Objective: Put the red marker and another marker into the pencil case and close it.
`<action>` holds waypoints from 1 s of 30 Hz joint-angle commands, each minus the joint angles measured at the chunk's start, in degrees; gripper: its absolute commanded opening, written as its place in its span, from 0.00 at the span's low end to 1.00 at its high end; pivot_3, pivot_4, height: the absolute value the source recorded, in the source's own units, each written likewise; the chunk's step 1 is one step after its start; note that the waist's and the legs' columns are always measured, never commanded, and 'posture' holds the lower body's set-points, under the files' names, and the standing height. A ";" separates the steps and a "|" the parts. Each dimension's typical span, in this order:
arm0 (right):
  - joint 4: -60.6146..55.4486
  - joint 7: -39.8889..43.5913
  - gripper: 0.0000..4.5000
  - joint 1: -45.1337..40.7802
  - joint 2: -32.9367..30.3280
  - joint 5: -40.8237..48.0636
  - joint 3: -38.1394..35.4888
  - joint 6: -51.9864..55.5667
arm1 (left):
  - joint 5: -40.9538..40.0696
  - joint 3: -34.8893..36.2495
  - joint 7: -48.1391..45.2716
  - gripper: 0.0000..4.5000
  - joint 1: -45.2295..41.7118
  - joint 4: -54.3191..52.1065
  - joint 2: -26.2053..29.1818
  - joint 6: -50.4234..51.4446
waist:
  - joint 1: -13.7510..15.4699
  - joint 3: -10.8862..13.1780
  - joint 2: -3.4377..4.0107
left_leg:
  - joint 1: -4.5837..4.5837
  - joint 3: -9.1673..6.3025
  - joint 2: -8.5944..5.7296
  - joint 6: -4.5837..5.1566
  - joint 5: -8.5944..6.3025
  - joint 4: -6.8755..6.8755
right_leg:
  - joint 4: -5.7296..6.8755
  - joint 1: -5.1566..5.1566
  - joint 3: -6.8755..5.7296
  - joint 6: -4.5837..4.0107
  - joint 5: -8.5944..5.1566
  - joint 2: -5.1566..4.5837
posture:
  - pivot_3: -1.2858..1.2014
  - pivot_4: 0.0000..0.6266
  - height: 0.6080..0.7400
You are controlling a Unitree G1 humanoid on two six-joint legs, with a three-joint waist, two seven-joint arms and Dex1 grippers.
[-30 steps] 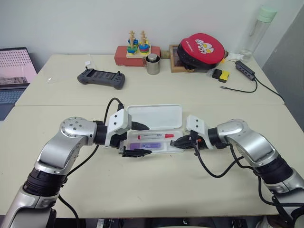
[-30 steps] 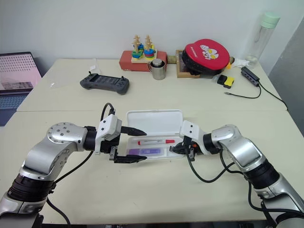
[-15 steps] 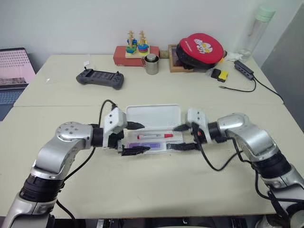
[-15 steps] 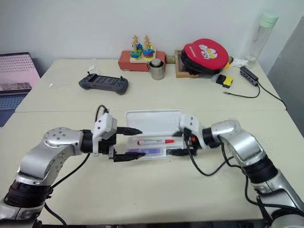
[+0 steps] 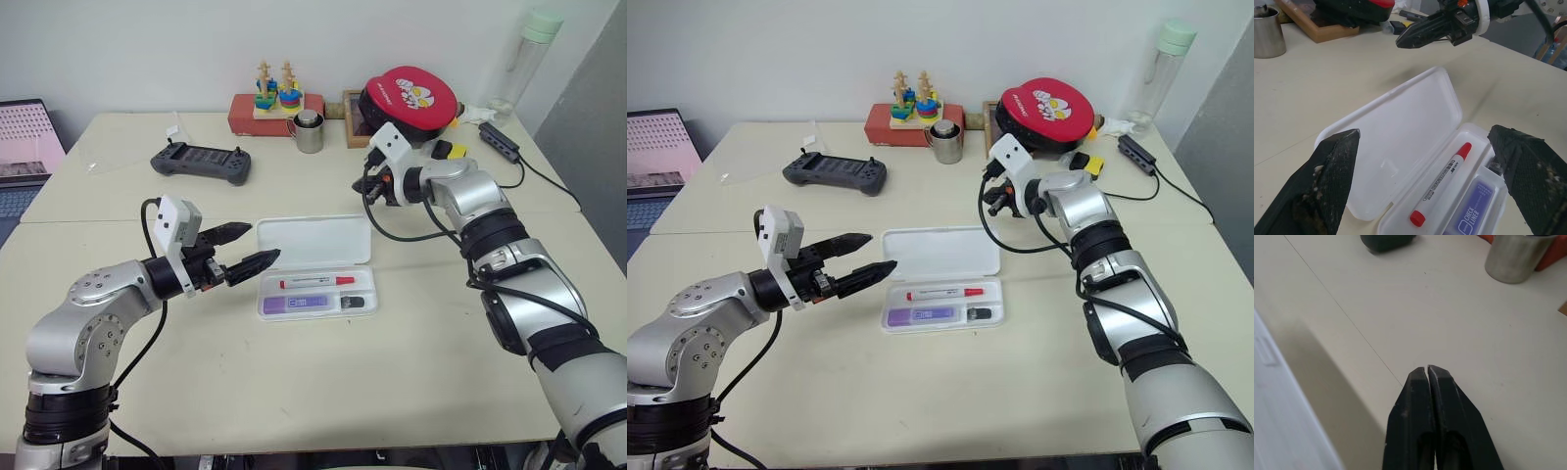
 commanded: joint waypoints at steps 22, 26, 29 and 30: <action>-44.31 33.29 0.01 15.72 -8.56 1.94 8.05 7.10 | -4.32 1.52 -8.42 1.00 5.75 -8.11 10.57 1.41 | -0.63 0.03 0.05 | -0.01 -0.08 0.02 0.00 0.00 -0.02 | 0.02 -0.01 -0.01 0.00 0.00 0.01 | 0.52 0.24 1.00; -50.52 32.60 0.01 20.72 -10.37 -0.52 12.60 7.65 | -3.91 2.63 -12.77 1.00 9.61 -8.88 14.69 0.53 | -0.18 0.03 0.05 | -0.02 -0.09 0.02 -0.01 -0.01 -0.04 | -0.01 -0.01 -0.02 0.00 0.00 0.01 | 0.52 0.24 1.00; -50.84 30.55 0.01 23.20 -10.81 -3.17 15.40 7.13 | -3.48 2.69 -14.24 1.00 10.90 -8.26 16.08 -0.40 | 0.37 0.04 0.06 | -0.01 -0.05 0.01 -0.01 0.00 -0.04 | -0.02 0.00 -0.01 0.00 0.00 0.02 | 0.52 0.24 1.00; -50.51 29.76 0.01 23.90 -10.78 -4.08 16.19 7.10 | -3.28 2.50 -13.92 1.00 10.63 -7.81 15.91 -0.68 | 0.44 0.04 0.06 | -0.01 -0.03 0.01 -0.01 0.00 -0.03 | -0.03 -0.01 0.00 0.00 0.00 0.02 | 0.52 0.24 1.00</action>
